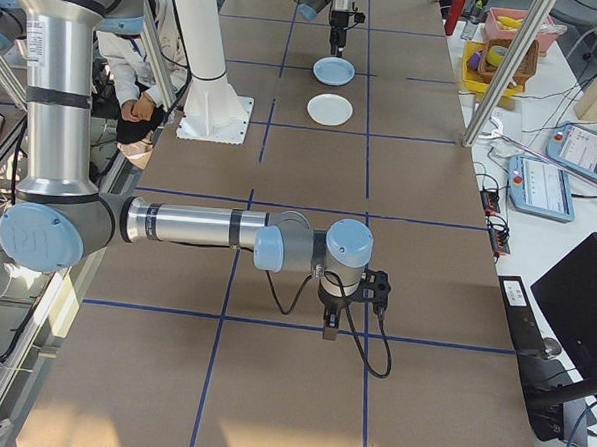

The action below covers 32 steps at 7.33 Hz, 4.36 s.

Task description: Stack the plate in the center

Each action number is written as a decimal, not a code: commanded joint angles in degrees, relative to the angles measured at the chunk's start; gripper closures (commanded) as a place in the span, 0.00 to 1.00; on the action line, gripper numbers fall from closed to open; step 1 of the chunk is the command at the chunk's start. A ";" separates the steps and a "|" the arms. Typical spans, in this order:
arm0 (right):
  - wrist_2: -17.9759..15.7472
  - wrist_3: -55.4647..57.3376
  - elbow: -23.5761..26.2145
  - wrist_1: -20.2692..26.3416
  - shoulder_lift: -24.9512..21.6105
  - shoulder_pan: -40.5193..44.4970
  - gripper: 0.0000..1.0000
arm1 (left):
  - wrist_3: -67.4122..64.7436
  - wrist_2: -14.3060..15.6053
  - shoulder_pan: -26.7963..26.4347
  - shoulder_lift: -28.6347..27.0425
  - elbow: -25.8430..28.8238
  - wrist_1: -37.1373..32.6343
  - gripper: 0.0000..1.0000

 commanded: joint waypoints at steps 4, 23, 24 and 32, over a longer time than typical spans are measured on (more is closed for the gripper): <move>-0.05 0.00 0.00 -0.04 0.00 0.00 0.00 | -9.10 19.78 13.39 -7.23 1.10 5.91 0.00; -0.05 0.00 0.00 -0.04 0.00 0.00 0.00 | 15.55 9.27 1.04 8.19 -6.90 1.63 1.00; 0.04 0.00 0.00 -0.04 0.00 0.00 0.00 | 18.20 8.48 -0.37 11.54 -6.12 -3.01 1.00; 0.04 -0.09 0.00 -0.04 0.00 0.00 0.00 | 18.67 -1.46 -3.46 12.63 2.84 -6.84 1.00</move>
